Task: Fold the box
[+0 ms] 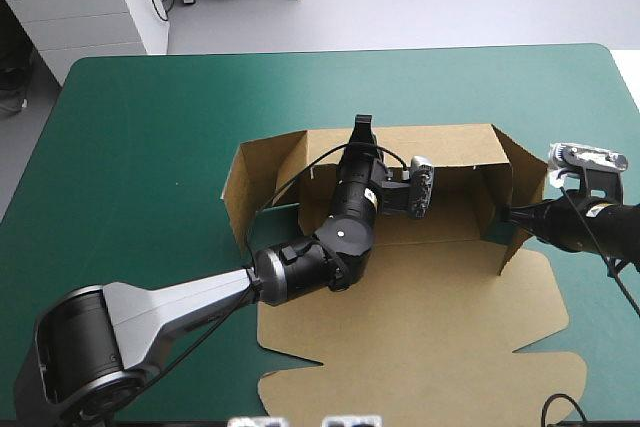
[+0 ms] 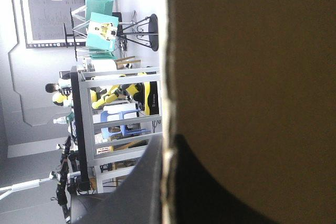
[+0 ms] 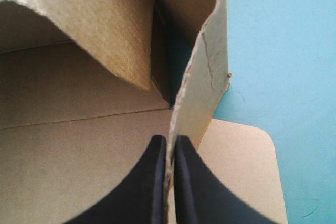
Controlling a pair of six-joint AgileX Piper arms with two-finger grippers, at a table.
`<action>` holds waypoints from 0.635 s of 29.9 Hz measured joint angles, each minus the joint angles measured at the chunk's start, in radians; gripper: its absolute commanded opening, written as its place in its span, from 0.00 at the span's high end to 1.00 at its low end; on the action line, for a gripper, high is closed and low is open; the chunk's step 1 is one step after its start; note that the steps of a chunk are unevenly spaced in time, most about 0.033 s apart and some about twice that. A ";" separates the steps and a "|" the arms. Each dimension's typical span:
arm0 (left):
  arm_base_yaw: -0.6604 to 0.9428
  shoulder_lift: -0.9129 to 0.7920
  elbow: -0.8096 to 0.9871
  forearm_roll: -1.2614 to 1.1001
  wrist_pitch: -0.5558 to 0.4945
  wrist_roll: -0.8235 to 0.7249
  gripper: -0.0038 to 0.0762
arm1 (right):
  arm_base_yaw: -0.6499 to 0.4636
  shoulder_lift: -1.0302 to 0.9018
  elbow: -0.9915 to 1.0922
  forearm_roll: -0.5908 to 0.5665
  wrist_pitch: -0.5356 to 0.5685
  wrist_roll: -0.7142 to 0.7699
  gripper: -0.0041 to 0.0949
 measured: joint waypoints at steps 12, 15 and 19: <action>0.000 0.000 0.000 -0.001 0.001 0.000 0.96 | 0.000 0.000 0.000 0.002 0.009 -0.026 0.86; 0.000 0.000 0.000 -0.001 0.002 0.000 0.96 | -0.001 0.000 -0.001 0.017 0.035 -0.048 0.68; 0.000 0.000 0.000 -0.001 -0.008 0.000 0.96 | -0.001 -0.021 0.004 0.077 0.137 -0.142 0.55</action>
